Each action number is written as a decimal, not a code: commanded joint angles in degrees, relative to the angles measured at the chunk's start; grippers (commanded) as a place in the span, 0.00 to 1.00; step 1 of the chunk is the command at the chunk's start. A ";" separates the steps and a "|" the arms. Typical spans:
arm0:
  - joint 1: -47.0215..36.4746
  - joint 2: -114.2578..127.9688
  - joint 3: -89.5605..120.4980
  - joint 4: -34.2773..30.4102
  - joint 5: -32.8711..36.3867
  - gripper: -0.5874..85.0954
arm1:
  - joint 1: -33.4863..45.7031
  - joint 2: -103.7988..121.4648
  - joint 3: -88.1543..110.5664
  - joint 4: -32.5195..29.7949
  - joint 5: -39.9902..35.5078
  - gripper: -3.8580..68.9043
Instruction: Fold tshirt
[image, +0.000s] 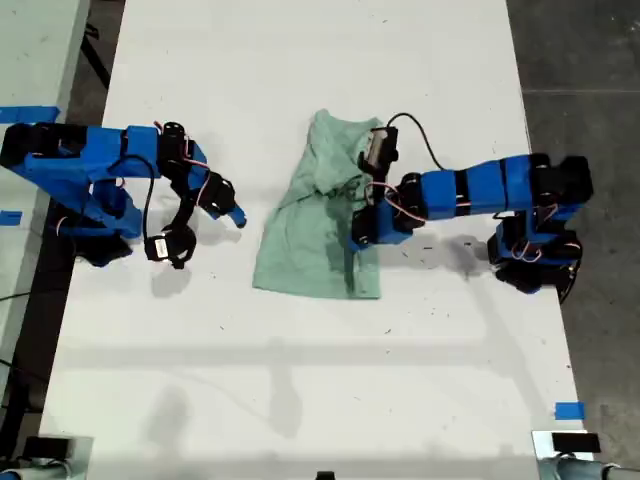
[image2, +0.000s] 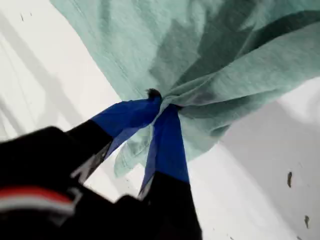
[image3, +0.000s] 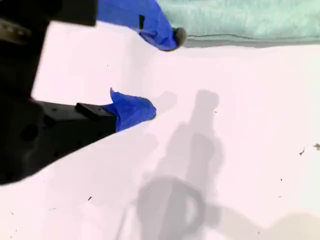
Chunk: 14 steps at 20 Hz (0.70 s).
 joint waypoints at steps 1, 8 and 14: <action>1.41 -0.35 -3.69 0.09 -0.35 0.19 | 2.64 -4.04 0.18 -7.38 1.05 0.03; 1.49 -1.23 -5.01 0.62 -0.35 0.19 | 3.52 -11.69 -8.79 0.09 -1.14 0.38; 2.02 -2.37 -6.24 0.79 -0.44 0.19 | -1.93 2.29 -28.74 29.97 -2.02 0.47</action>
